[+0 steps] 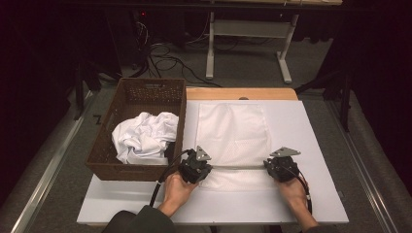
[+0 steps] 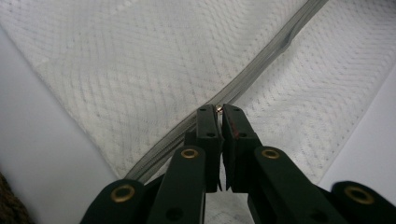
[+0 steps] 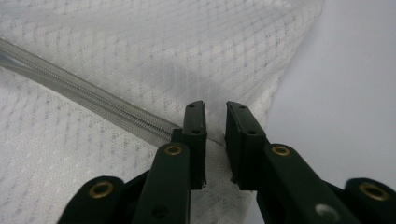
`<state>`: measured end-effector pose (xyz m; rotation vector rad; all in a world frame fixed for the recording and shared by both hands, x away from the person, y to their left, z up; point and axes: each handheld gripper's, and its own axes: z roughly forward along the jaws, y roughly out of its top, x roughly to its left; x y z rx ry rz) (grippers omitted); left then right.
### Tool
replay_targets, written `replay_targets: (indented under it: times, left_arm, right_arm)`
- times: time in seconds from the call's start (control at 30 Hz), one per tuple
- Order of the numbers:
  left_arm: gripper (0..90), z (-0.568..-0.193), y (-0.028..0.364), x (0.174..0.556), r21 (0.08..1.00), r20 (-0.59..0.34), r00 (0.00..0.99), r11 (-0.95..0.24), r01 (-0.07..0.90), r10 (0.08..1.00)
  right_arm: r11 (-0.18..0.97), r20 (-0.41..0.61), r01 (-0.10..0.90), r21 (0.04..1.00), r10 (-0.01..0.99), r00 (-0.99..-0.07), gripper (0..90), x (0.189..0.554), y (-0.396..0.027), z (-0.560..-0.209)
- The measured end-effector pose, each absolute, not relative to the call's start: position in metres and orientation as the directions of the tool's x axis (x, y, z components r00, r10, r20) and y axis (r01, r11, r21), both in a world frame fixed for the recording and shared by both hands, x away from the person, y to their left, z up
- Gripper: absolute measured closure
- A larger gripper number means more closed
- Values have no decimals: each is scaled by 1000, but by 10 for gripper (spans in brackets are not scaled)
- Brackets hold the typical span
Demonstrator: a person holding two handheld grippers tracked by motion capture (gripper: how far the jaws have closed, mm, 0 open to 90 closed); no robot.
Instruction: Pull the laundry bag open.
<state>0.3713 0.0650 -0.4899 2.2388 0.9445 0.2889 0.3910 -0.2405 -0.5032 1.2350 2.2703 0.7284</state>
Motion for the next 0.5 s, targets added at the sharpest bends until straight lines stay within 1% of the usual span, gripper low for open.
replay_targets:
  times: [0.23, 0.5]
  left_arm:
    - [862, -491, 65, 371, 662, -55, 708, -504, 554, 705]
    - [862, -492, 65, 372, 660, -60, 702, -499, 562, 710]
  right_arm:
    - [484, -169, 606, 631, 849, -501, 868, 389, -240, -503]
    - [489, -189, 600, 633, 849, -493, 878, 388, -241, -502]
